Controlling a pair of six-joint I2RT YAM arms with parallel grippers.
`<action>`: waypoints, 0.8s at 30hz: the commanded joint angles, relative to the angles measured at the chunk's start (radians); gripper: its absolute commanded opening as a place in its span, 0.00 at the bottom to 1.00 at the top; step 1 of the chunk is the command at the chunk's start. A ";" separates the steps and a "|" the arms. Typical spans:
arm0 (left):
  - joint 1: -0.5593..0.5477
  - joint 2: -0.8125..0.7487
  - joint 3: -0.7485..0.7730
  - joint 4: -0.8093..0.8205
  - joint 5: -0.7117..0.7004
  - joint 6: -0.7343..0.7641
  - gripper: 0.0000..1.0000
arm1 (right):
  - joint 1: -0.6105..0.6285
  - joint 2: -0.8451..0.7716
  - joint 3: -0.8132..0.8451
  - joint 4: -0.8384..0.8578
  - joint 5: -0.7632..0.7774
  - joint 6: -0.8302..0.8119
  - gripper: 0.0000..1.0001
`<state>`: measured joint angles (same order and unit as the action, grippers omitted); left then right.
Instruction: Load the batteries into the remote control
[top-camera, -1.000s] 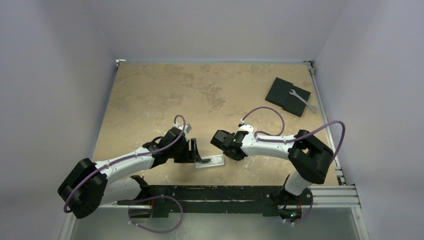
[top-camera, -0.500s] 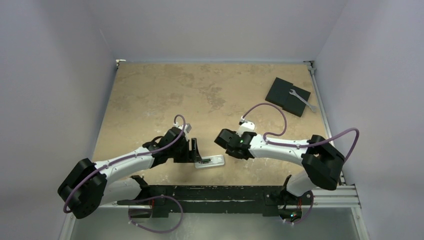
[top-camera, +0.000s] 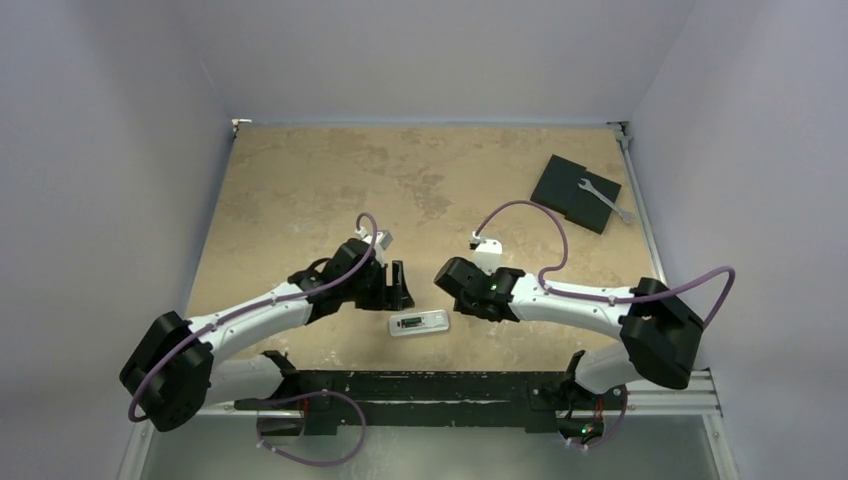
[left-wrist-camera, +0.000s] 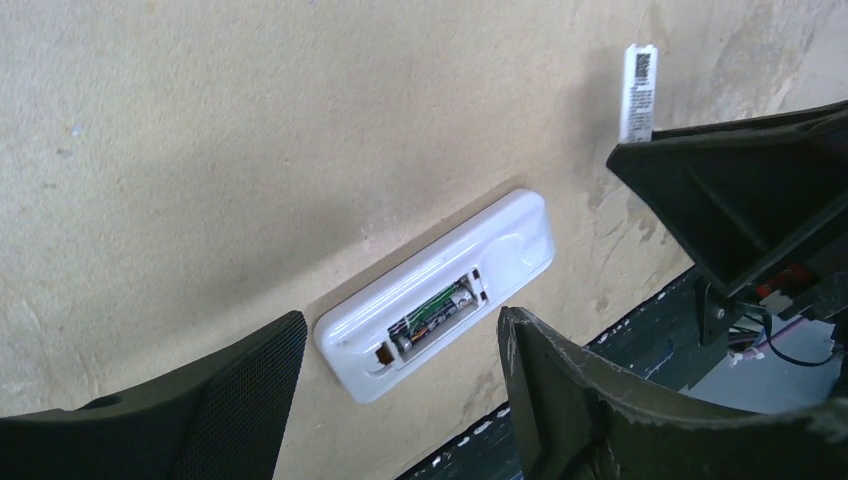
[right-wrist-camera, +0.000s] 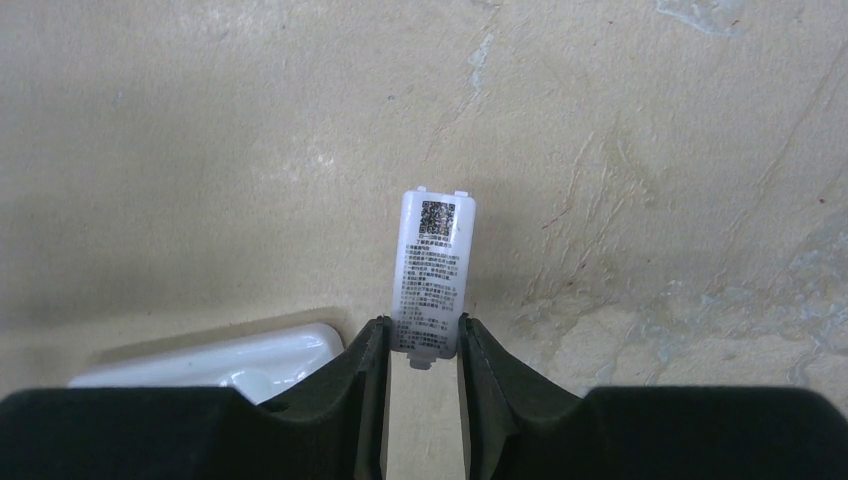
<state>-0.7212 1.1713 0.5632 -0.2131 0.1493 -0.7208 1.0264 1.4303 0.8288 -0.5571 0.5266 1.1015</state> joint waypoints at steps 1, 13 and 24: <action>-0.002 0.043 0.060 0.015 0.022 0.036 0.70 | -0.002 -0.045 -0.027 0.064 -0.055 -0.103 0.00; -0.003 0.153 0.080 0.102 0.087 0.029 0.70 | 0.009 -0.072 -0.083 0.074 -0.103 -0.117 0.00; -0.014 0.211 0.062 0.123 0.159 0.034 0.69 | 0.009 -0.090 -0.088 0.057 -0.082 -0.121 0.00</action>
<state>-0.7231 1.3746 0.6083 -0.1337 0.2626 -0.7116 1.0294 1.3659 0.7433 -0.4999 0.4263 0.9924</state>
